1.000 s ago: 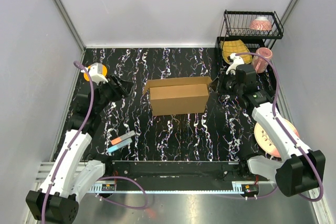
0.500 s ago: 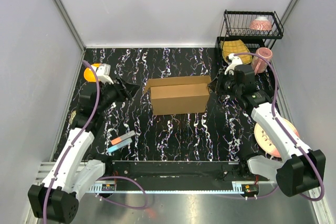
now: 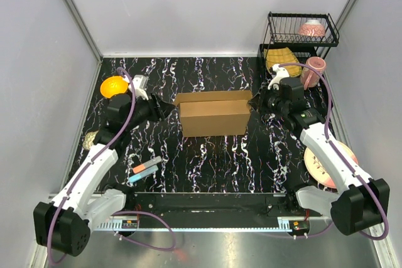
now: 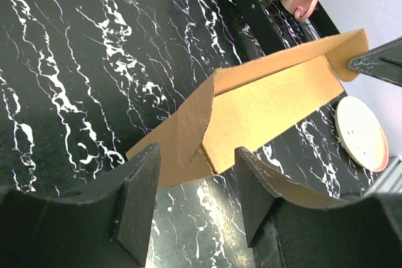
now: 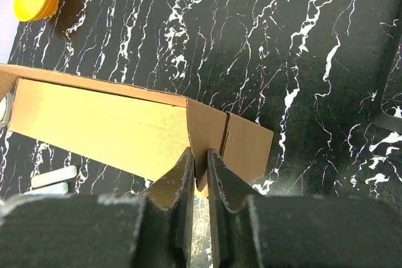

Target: Fold the paper box

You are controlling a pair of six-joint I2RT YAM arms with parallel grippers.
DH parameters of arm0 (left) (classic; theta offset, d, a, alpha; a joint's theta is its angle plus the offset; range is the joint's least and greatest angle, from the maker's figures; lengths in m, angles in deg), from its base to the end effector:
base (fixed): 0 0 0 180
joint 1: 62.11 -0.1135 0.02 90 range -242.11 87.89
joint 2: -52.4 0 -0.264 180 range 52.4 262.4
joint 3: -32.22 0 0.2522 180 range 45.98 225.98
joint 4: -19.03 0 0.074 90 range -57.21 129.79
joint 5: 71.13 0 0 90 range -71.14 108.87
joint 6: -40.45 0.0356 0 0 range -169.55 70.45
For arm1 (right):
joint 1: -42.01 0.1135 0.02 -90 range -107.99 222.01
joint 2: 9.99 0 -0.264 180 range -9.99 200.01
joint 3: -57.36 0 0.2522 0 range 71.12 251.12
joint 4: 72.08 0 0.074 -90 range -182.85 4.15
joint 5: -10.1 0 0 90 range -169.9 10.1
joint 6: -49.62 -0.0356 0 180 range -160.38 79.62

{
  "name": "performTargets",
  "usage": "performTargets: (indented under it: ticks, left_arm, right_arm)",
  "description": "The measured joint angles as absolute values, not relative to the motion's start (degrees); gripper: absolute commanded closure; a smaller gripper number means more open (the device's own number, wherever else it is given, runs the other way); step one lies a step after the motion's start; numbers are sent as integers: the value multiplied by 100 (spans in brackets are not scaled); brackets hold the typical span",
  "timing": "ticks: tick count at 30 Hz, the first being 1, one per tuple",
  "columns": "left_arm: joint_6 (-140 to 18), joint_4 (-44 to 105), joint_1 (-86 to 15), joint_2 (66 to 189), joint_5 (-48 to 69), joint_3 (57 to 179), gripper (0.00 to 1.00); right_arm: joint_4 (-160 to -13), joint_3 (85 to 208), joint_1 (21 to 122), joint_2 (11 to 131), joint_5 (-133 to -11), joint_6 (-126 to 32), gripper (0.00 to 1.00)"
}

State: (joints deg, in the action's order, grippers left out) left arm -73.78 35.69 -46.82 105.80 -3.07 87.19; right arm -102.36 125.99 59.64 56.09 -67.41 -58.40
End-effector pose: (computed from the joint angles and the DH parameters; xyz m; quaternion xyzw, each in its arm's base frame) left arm 0.2068 -0.0703 0.3045 0.0546 0.7860 -0.3440 0.5108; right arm 0.2466 0.0864 0.3154 -0.0533 0.8511 0.2460 0.4608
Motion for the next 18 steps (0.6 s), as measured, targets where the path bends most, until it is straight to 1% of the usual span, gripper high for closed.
performTargets:
  ticks: [5, 10, 16, 18]
  left_arm:
    - [-7273, 3571, -4680, 10814, -141, 8905, 51]
    - [-7194, 3556, -4634, 11077, -1, 9170, 57]
    - [-7054, 3521, -4435, 11299, 100, 9253, 61]
    - [-7013, 3521, -4382, 11363, 117, 9255, 64]
  right_arm:
    - [-10240, 12625, 5992, 5631, -6789, -5840, 84]
    - [-10286, 12680, 6023, 5666, -6844, -5840, 85]
    - [-10358, 12735, 6071, 5697, -6853, -5840, 85]
    - [-10380, 12750, 6082, 5699, -6868, -5840, 86]
